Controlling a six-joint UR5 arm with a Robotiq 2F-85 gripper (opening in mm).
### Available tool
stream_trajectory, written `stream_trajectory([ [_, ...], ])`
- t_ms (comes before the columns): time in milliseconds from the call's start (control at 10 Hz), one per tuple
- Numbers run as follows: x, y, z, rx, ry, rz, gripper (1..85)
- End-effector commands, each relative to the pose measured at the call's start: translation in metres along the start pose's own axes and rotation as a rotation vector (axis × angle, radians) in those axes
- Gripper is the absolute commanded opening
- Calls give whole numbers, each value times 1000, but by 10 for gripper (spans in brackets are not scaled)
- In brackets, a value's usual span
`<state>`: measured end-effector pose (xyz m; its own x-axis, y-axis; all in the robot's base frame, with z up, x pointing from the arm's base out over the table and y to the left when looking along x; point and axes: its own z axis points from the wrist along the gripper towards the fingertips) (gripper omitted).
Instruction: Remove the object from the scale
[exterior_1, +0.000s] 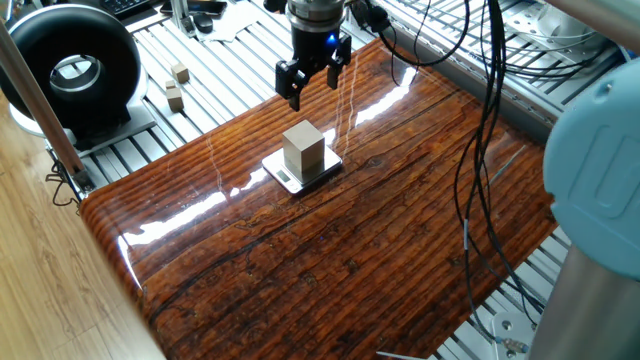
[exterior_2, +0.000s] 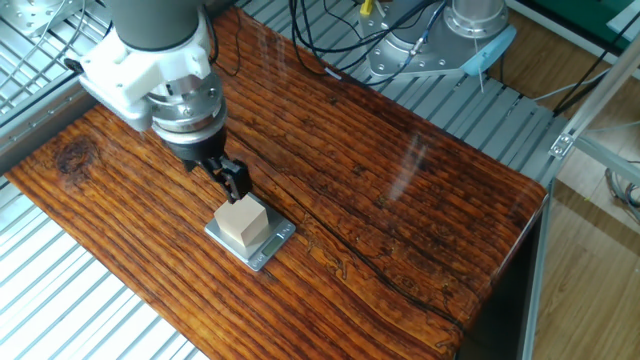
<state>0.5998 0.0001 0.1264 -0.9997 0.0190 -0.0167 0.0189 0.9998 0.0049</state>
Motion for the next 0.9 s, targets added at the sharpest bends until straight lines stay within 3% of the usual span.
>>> stream_trajectory([
  [0, -4, 6, 11, -15, -18, 23, 803],
  [500, -11, 18, 15, -39, -37, 21, 790],
  [800, -13, 44, 40, 5, -77, 34, 763],
])
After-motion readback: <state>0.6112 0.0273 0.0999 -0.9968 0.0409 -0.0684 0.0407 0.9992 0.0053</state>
